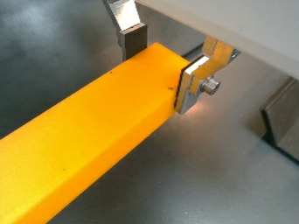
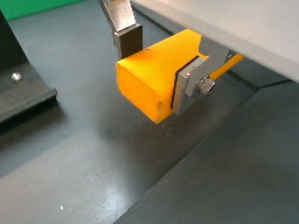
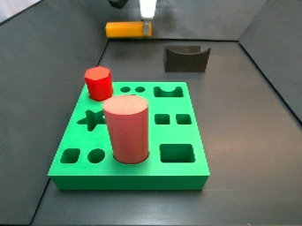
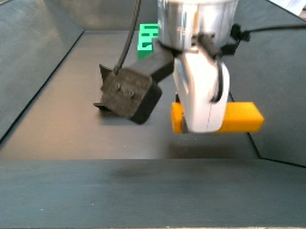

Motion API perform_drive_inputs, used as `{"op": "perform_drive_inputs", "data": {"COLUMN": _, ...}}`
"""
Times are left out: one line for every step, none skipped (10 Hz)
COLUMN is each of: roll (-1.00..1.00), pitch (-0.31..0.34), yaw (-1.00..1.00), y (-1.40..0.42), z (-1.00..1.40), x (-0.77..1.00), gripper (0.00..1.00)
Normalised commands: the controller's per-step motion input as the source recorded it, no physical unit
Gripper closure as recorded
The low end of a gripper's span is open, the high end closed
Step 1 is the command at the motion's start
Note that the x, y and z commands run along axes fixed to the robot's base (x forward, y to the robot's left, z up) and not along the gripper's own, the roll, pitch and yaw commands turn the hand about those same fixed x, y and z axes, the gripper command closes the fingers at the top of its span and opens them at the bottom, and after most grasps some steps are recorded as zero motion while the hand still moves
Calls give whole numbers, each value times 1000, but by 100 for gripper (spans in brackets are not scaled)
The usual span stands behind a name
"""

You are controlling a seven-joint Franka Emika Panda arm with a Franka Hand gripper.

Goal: Pick up the rectangle object. Move up. Place the rectangle object on the fixture. Regrasp the rectangle object. Move to above the board. Insert the rectangle object.
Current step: Place the rectangle object on the fixture.

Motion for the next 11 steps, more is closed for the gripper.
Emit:
{"op": "perform_drive_inputs", "data": {"roll": -1, "pitch": 4, "yaw": -4, "y": -1, "z": 1000, "x": 4, "gripper": 100}}
{"op": "perform_drive_inputs", "data": {"roll": -4, "pitch": 18, "yaw": -8, "y": -5, "z": 1000, "x": -7, "gripper": 100}}
{"op": "perform_drive_inputs", "data": {"roll": -5, "pitch": 22, "yaw": -10, "y": -6, "z": 1000, "x": -11, "gripper": 100}}
{"op": "perform_drive_inputs", "data": {"roll": -5, "pitch": 29, "yaw": -15, "y": -7, "z": 1000, "x": -16, "gripper": 100}}
{"op": "perform_drive_inputs", "data": {"roll": -5, "pitch": 31, "yaw": -16, "y": -7, "z": 1000, "x": -17, "gripper": 100}}
{"op": "perform_drive_inputs", "data": {"roll": -6, "pitch": 40, "yaw": -18, "y": -6, "z": 917, "x": -18, "gripper": 100}}
{"op": "perform_drive_inputs", "data": {"roll": -8, "pitch": 48, "yaw": -19, "y": -4, "z": 743, "x": -16, "gripper": 100}}
{"op": "perform_drive_inputs", "data": {"roll": -9, "pitch": 56, "yaw": -22, "y": 1, "z": 511, "x": -3, "gripper": 100}}
{"op": "perform_drive_inputs", "data": {"roll": -11, "pitch": 64, "yaw": -22, "y": 2, "z": 396, "x": 1, "gripper": 100}}
{"op": "perform_drive_inputs", "data": {"roll": -56, "pitch": -10, "yaw": 1000, "y": -604, "z": -203, "x": 1000, "gripper": 100}}
{"op": "perform_drive_inputs", "data": {"roll": -56, "pitch": -8, "yaw": 1000, "y": -598, "z": -270, "x": 1000, "gripper": 100}}
